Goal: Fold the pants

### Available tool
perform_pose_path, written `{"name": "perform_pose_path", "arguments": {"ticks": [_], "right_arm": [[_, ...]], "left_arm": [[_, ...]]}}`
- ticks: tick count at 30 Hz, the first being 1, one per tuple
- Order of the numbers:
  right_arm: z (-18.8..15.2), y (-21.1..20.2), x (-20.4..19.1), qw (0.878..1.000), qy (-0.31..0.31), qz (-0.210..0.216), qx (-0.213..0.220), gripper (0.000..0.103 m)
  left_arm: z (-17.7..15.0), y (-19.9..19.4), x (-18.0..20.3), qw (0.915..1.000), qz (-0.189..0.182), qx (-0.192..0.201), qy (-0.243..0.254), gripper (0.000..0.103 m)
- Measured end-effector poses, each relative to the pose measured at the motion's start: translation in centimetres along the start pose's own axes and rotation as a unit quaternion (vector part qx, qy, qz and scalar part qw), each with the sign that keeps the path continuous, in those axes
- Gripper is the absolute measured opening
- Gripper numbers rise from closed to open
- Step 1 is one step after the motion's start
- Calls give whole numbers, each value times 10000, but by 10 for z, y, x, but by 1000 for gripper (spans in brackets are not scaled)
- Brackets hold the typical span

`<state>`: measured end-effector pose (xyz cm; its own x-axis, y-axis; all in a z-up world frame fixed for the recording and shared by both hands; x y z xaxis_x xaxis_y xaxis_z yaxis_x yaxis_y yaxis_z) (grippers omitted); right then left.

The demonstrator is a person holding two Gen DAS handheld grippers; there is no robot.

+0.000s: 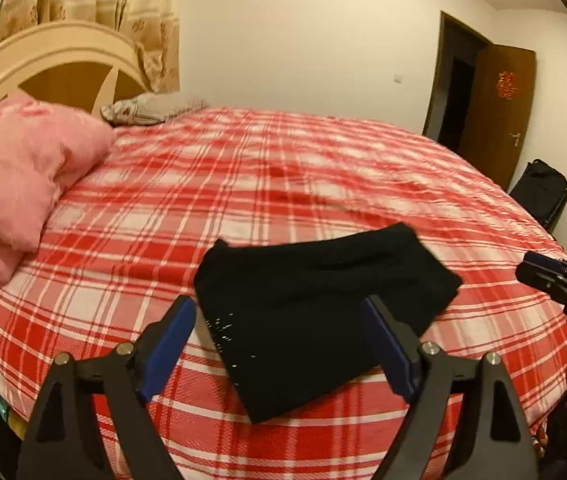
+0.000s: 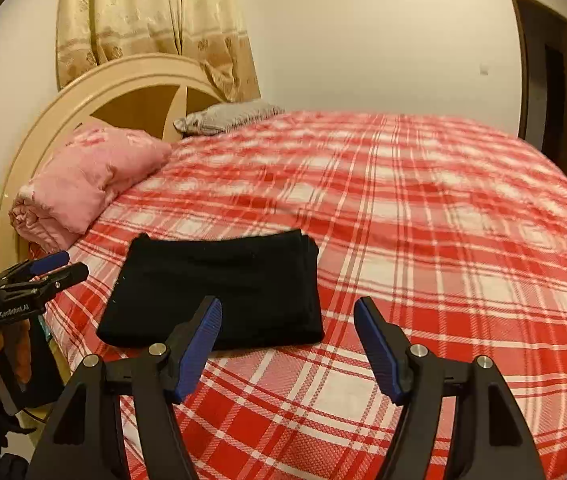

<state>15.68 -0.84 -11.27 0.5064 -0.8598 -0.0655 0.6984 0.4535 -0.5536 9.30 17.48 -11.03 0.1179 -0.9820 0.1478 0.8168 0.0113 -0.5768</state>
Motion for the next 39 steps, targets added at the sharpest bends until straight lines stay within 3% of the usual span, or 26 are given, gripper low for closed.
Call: {"name": "perform_pose_path", "arguments": {"ticks": [7, 39], "right_arm": [[0, -23, -4, 9996, 102, -58, 247, 71], [-8, -38, -16, 9992, 74, 9, 386, 73]], "left_arm": [[1, -18, 15, 9997, -52, 227, 118, 90], [-4, -20, 23, 9997, -92, 209, 98, 91]]}}
Point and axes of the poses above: each gripper's, at about its wrist camera, not at the fingertips, and y roughly the way its jaws point, x to its right, z to its top, the point moved 2 cm from there along y, roughly the way its jaws point, and after that the axes turned 4 degrees about -y, right-handed, at the moved point
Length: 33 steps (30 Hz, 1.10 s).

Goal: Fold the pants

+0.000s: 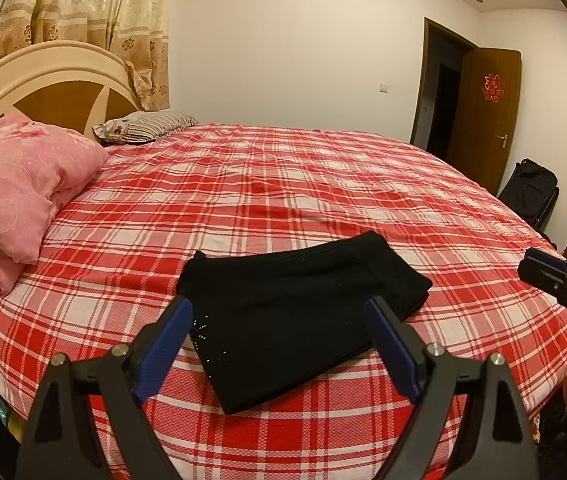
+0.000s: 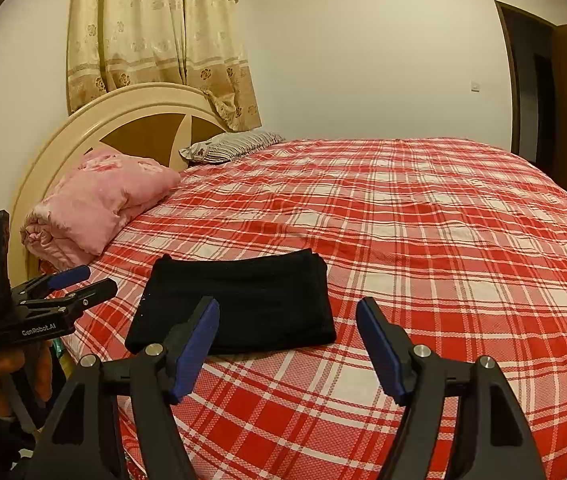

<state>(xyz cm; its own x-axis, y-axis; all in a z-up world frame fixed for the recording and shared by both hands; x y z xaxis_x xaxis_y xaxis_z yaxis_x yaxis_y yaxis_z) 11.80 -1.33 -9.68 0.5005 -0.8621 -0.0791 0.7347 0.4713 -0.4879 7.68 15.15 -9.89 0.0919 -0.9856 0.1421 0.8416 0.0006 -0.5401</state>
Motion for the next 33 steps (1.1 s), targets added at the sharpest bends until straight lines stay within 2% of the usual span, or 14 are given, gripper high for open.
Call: {"name": "perform_pose_path", "arguments": {"ticks": [8, 12, 18, 33], "right_arm": [[-2, -1, 0, 10000, -8, -1, 2, 73], [-2, -2, -2, 10000, -45, -5, 38, 73], [0, -8, -2, 9999, -42, -16, 160, 73], [-7, -1, -8, 9999, -130, -47, -17, 74]], "left_arm": [[0, 0, 0, 10000, -7, 8, -1, 91], [2, -3, 0, 10000, 57, 65, 13, 101], [5, -6, 0, 9999, 26, 98, 33, 101], [7, -4, -2, 9997, 215, 102, -37, 103]]}}
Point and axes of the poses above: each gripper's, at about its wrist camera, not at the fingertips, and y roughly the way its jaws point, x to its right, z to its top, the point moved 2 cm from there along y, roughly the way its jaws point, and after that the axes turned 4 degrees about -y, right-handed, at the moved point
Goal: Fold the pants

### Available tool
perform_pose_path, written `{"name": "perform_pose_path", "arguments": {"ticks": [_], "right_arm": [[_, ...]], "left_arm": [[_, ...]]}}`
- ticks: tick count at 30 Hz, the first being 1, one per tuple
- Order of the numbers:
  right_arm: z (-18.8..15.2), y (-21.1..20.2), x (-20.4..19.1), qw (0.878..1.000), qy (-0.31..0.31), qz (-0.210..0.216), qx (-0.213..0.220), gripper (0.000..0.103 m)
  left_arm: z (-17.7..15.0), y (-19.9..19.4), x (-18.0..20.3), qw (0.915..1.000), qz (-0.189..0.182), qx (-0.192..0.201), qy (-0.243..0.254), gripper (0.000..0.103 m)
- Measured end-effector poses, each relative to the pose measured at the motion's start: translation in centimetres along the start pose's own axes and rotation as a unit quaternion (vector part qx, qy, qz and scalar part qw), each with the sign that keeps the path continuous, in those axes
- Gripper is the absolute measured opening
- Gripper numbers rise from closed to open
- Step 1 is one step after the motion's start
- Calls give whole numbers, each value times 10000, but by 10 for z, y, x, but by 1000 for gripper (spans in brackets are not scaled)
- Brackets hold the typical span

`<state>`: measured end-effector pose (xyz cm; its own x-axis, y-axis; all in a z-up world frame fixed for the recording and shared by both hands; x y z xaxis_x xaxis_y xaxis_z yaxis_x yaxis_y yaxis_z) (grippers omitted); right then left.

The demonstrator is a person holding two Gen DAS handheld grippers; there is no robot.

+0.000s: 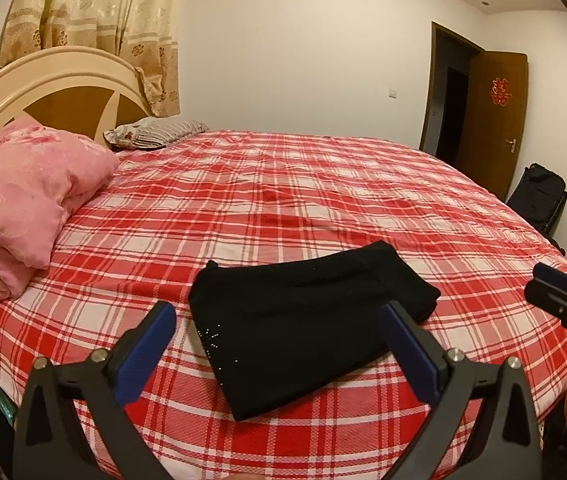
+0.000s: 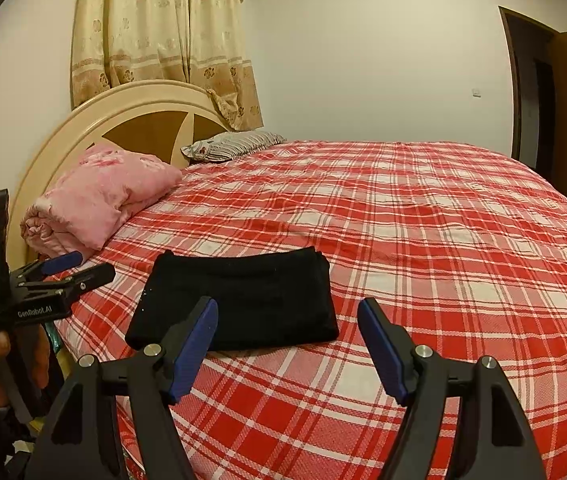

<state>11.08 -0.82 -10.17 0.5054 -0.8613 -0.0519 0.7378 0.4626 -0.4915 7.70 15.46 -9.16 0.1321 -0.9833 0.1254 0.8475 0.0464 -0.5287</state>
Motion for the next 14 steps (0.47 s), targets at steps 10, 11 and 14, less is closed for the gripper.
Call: {"name": "perform_pose_path", "arguments": {"ticks": [10, 11, 14], "right_arm": [[-6, 1, 0, 10000, 18, 8, -48, 74], [-6, 1, 0, 10000, 26, 8, -53, 74], [-6, 1, 1, 10000, 42, 5, -68, 74]], "left_arm": [[-3, 2, 1, 10000, 61, 8, 61, 103], [-3, 2, 1, 10000, 54, 8, 58, 103], [-3, 2, 2, 10000, 51, 4, 60, 103]]}}
Point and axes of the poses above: each gripper's, at about its wrist camera, not at the fingertips, and y roughly the way its jaws point, x to its right, z to its top, the point moved 2 cm from there along y, roughly the way its jaws point, and after that the axes turned 4 degrees about -y, right-handed, at the moved point
